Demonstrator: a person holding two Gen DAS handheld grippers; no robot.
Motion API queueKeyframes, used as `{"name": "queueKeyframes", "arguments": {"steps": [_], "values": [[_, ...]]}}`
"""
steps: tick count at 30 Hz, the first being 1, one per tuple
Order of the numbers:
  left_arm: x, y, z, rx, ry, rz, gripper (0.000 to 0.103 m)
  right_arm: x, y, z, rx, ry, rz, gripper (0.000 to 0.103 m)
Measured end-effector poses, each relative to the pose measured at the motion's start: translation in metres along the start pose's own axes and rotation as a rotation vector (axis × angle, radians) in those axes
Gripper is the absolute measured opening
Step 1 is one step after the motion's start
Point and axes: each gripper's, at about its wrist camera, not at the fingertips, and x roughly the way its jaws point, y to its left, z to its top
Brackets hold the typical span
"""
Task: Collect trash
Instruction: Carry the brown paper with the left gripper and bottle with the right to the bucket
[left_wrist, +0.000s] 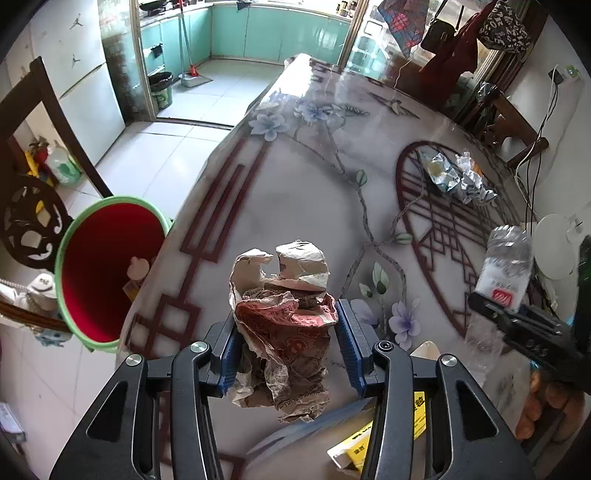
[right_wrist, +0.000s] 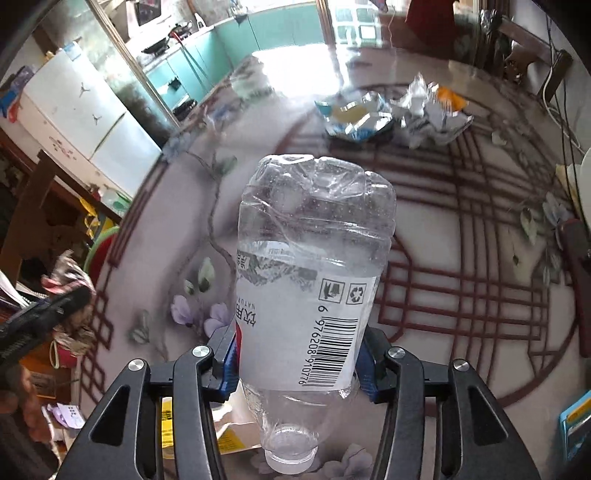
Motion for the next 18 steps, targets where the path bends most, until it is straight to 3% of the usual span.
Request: {"name": "queueKeyframes", "arguments": {"steps": [8,18], "values": [[0.000,0.010,0.000,0.004,0.002,-0.017,0.044,-0.038,0.032,0.012,-0.046,-0.095,-0.016,0.048],[-0.005,0.046,0.000,-0.019,0.001,-0.018,0.044,-0.046,0.074,0.013,-0.064,-0.110,0.004,0.049]]}}
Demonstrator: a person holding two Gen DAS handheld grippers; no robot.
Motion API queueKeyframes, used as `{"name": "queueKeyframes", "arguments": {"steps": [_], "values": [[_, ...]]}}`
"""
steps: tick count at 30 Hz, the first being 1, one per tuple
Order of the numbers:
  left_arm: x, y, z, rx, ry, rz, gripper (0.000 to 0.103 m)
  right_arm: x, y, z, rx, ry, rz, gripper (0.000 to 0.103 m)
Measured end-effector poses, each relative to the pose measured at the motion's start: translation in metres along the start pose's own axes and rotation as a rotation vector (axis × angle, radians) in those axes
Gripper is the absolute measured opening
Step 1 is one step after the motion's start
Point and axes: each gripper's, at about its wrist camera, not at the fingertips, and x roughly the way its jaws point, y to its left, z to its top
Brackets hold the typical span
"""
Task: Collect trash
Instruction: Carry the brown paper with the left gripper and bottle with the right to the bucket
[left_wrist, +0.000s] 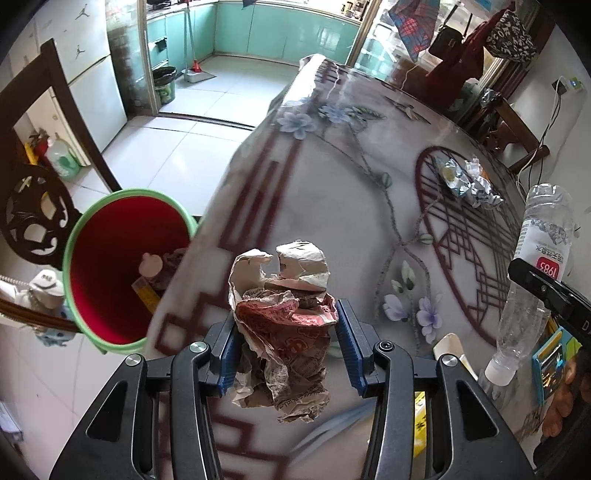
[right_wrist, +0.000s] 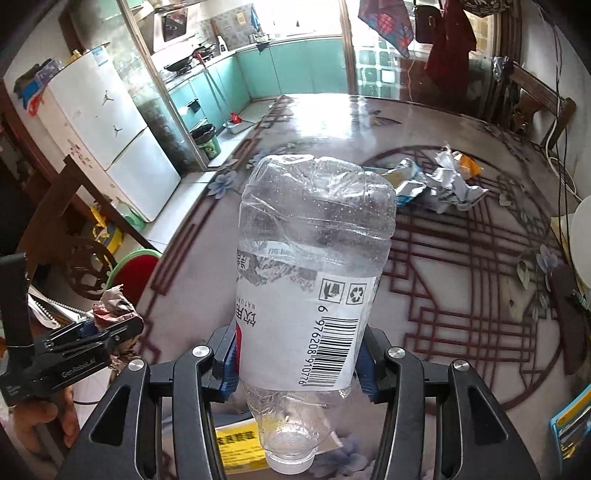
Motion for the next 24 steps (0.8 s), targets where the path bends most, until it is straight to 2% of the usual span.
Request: {"name": "queueKeyframes", "arguments": {"steps": [14,24], "values": [[-0.004,0.075,0.002,-0.057,0.011,0.013,0.044,0.013,0.086,0.008,-0.051,0.007,0.013,0.049],[-0.014,0.145,0.012,-0.108,-0.005,0.046,0.044,0.037,0.161,0.015,-0.103,0.017,0.056,0.049]]}}
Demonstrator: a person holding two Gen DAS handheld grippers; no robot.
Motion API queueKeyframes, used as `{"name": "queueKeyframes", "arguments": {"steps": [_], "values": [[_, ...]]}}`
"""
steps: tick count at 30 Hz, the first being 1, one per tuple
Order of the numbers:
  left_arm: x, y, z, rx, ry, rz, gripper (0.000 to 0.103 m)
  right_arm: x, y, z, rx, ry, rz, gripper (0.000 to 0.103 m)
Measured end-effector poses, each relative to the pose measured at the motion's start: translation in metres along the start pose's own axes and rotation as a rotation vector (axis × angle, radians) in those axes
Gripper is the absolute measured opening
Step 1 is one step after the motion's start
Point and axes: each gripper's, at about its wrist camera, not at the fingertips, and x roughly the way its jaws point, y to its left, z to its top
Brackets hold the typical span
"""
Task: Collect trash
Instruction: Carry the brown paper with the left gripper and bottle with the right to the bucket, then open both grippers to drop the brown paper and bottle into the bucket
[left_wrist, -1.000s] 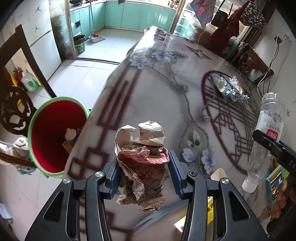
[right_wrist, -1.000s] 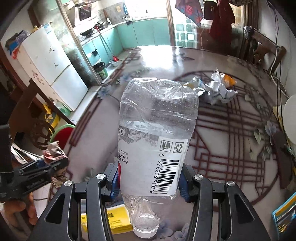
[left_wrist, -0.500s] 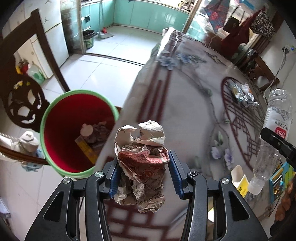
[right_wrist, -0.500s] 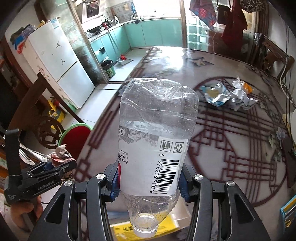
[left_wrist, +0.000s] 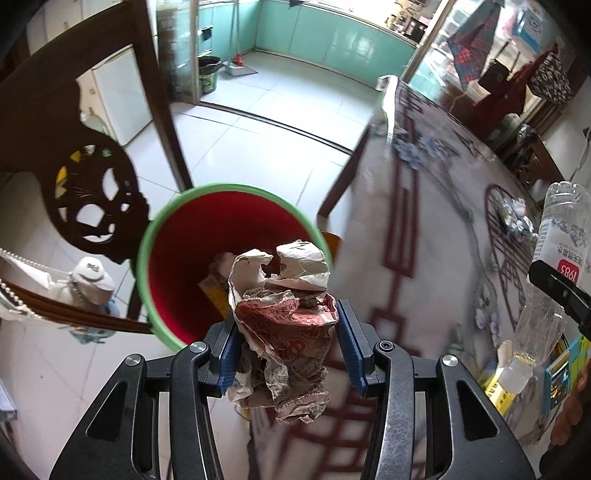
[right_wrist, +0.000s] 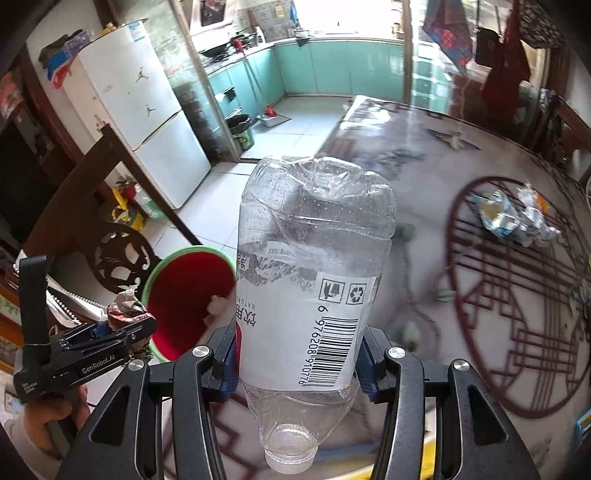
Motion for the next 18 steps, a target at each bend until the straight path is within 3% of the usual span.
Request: {"name": "queueKeyframes", "arguments": {"steps": [8,18], "values": [[0.002,0.044,0.009,-0.039,0.006,0.011,0.044,0.029,0.054,0.010,-0.057,0.033,0.020,0.049],[0.022,0.065,0.021,-0.049,0.051,0.002,0.044,0.059,0.086,0.018,-0.095,0.083,0.041,0.049]]}}
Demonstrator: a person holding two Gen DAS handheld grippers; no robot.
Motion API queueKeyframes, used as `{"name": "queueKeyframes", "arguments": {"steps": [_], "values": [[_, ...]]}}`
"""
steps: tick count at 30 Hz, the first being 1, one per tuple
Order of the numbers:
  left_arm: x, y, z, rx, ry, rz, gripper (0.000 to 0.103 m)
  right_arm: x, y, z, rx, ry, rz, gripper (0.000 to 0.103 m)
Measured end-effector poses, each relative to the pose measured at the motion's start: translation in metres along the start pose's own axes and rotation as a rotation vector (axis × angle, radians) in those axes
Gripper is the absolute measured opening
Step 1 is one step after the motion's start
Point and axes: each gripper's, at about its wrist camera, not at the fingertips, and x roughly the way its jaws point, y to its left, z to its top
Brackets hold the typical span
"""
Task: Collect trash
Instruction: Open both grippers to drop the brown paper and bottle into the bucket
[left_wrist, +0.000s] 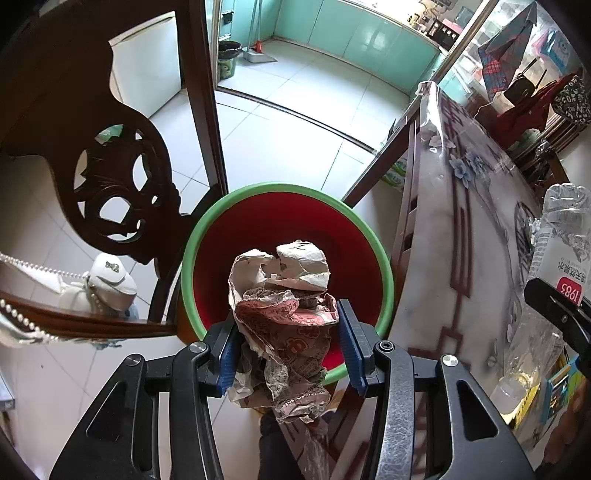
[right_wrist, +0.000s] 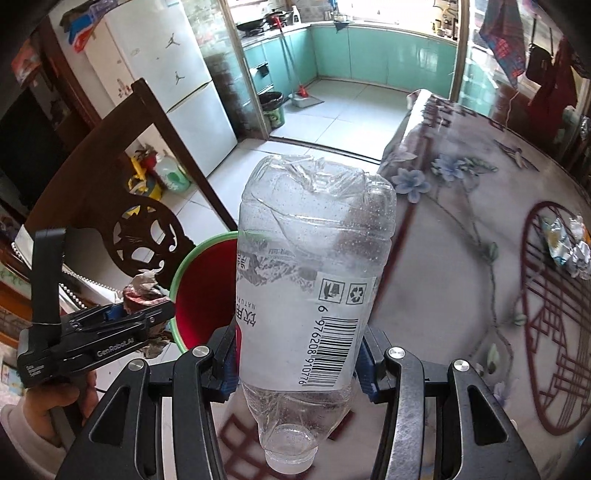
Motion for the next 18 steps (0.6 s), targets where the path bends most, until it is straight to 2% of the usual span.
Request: {"name": "queueKeyframes", "arguments": {"steps": [6,15,18], "values": [[0.004,0.002,0.007,0.009,-0.001,0.002,0.044,0.019,0.012,0.003,-0.005,0.039,0.040,0.049],[0.016,0.006,0.012,0.015,0.030,0.011,0.045,0.041,0.028,0.015,-0.020,0.054,0.062,0.049],[0.019,0.008,0.014,0.006,0.048,0.008,0.052,0.048,0.034,0.022,-0.025,0.070,0.092,0.049]]}}
